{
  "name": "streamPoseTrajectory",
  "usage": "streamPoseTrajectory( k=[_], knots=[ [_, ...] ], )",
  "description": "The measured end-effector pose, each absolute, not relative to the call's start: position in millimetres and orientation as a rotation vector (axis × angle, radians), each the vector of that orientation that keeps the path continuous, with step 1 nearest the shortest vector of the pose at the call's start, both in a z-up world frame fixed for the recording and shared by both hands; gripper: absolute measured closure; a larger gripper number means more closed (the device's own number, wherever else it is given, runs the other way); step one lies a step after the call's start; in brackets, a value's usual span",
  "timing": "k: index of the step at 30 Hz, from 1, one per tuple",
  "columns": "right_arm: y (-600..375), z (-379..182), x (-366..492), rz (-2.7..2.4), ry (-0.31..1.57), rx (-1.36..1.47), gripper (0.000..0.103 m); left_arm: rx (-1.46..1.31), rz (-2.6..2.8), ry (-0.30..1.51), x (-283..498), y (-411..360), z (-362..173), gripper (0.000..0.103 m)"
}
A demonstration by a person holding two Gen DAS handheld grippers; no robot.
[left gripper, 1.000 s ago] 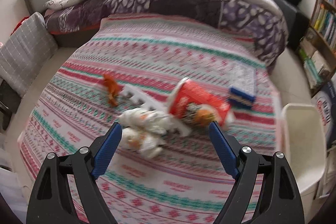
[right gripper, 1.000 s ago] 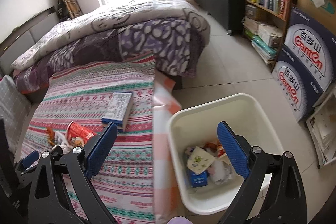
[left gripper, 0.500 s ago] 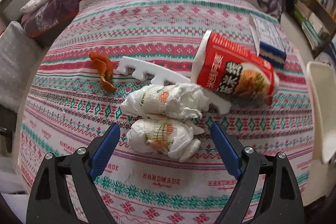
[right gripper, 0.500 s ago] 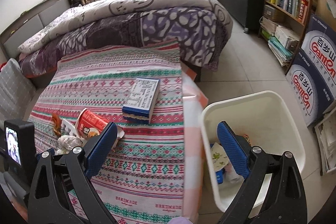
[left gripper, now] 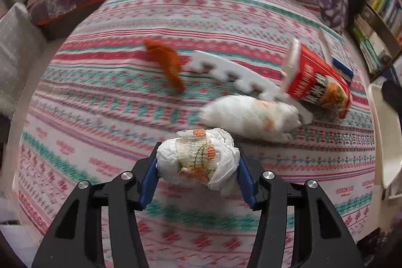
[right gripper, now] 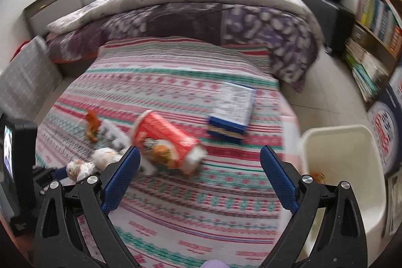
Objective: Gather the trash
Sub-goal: 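Grasp a white wrapped bundle with the left tool while the right tool grasps another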
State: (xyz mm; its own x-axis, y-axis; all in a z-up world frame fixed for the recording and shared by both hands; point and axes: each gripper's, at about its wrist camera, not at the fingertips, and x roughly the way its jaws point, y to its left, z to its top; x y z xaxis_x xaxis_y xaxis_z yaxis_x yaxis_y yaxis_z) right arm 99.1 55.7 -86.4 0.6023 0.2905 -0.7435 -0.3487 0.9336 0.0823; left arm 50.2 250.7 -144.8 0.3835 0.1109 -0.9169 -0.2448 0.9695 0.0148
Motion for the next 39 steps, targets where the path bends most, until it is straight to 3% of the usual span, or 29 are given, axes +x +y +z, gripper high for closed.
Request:
streamPoseTrajectory(
  k=[7,13,22,24,27,39],
  knots=[
    [124,-94,76,0.558,0.768,-0.272,0.011,-0.230,0.308,1.111,30,296,-129,0.049],
    [159,-118,72,0.647,0.816,-0.369,0.015,-0.284,0.351,1.077,13,323,-117,0.049],
    [189,-155,77,0.643,0.893,-0.450,0.038,-0.321,0.387,1.064,-1,348,-116,0.049],
    [189,-157,79,0.610,0.884,-0.443,0.051,-0.321,0.391,1.068,-3,350,-117,0.049],
    [183,-155,88,0.592,0.909,-0.378,0.057,-0.323,0.400,1.066,-4,353,-117,0.049],
    [163,-109,83,0.609,0.842,-0.207,0.059,-0.338,0.429,0.954,-4,338,-87,0.049]
  ],
)
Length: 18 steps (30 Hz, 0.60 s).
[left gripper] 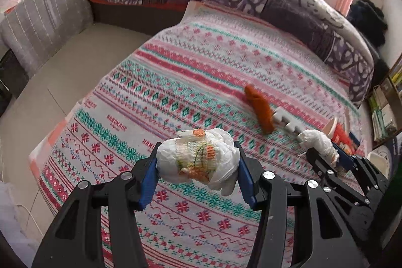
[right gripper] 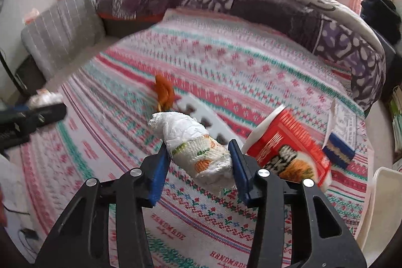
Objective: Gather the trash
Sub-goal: 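Grasp a white wrapped bundle with the left tool while the right tool grasps another, then carry both white bundles over the bin and open both tools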
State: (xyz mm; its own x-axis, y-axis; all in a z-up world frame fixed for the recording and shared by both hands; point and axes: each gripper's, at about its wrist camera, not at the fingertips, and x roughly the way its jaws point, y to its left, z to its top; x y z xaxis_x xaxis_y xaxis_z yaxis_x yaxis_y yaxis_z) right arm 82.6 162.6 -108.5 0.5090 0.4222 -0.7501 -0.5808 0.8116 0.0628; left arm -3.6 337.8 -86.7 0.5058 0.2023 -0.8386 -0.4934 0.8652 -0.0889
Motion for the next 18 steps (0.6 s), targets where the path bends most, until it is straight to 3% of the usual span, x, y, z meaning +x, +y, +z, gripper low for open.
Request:
streamPoseTrajectory(
  k=[10,18],
  knots=[
    [120,-59,78,0.556,0.735,-0.075,0.059,-0.338,0.454,0.824,-2,310,-51,0.049],
    [80,-49,84,0.471,0.735,-0.014,0.058,-0.284,0.448,0.749,5,274,-30,0.049]
  ],
)
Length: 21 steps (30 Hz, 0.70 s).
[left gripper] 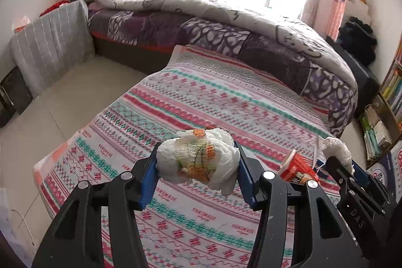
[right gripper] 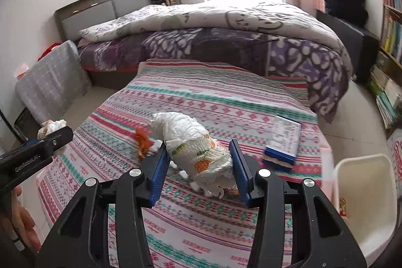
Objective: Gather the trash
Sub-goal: 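Carry both white bundles over the bin and open both tools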
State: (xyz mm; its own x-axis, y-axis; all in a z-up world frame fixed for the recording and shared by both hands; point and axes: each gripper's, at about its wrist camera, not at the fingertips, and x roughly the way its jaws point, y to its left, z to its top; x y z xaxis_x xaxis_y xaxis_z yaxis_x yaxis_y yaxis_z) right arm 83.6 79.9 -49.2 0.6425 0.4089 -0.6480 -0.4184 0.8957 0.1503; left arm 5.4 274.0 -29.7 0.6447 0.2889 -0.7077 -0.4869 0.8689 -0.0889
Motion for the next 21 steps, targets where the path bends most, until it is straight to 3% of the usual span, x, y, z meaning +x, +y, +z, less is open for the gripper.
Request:
streamPoseTrajectory(
  k=[21],
  knots=[
    [-36,-34,93,0.291,0.722,0.028,0.058,-0.167,0.269,0.726,43,158,-22,0.049]
  ],
)
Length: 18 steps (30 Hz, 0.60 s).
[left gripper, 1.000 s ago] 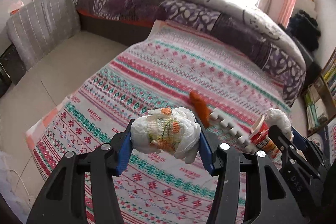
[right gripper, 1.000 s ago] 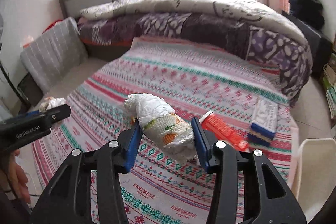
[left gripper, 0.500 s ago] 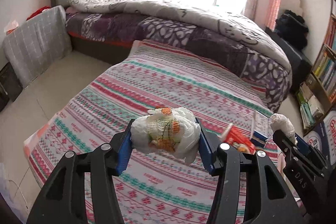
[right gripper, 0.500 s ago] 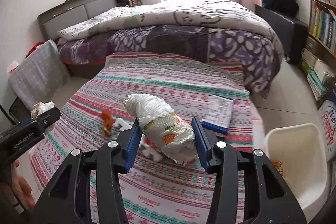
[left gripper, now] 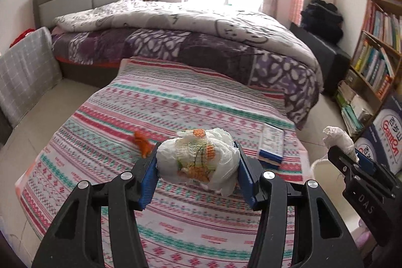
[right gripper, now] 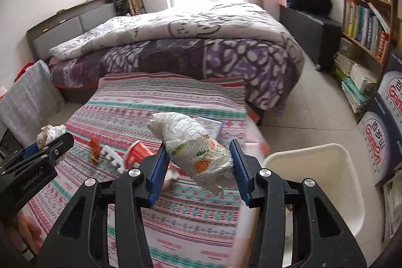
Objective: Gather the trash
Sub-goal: 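Carry both white bundles over the bin and open both tools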
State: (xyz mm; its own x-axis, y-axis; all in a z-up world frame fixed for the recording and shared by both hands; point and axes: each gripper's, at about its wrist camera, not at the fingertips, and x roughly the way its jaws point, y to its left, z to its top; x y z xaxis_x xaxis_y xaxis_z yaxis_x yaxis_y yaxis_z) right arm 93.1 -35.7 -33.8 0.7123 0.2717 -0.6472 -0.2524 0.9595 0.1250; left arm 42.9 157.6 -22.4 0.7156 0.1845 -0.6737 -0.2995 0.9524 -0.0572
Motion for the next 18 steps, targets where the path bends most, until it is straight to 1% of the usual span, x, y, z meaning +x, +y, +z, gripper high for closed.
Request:
streamPoseTrajectory(
  k=[18],
  knots=[
    [-109,-37,99,0.165,0.736,0.062,0.057,-0.112,0.155,0.742,62,88,-30,0.049]
  ],
)
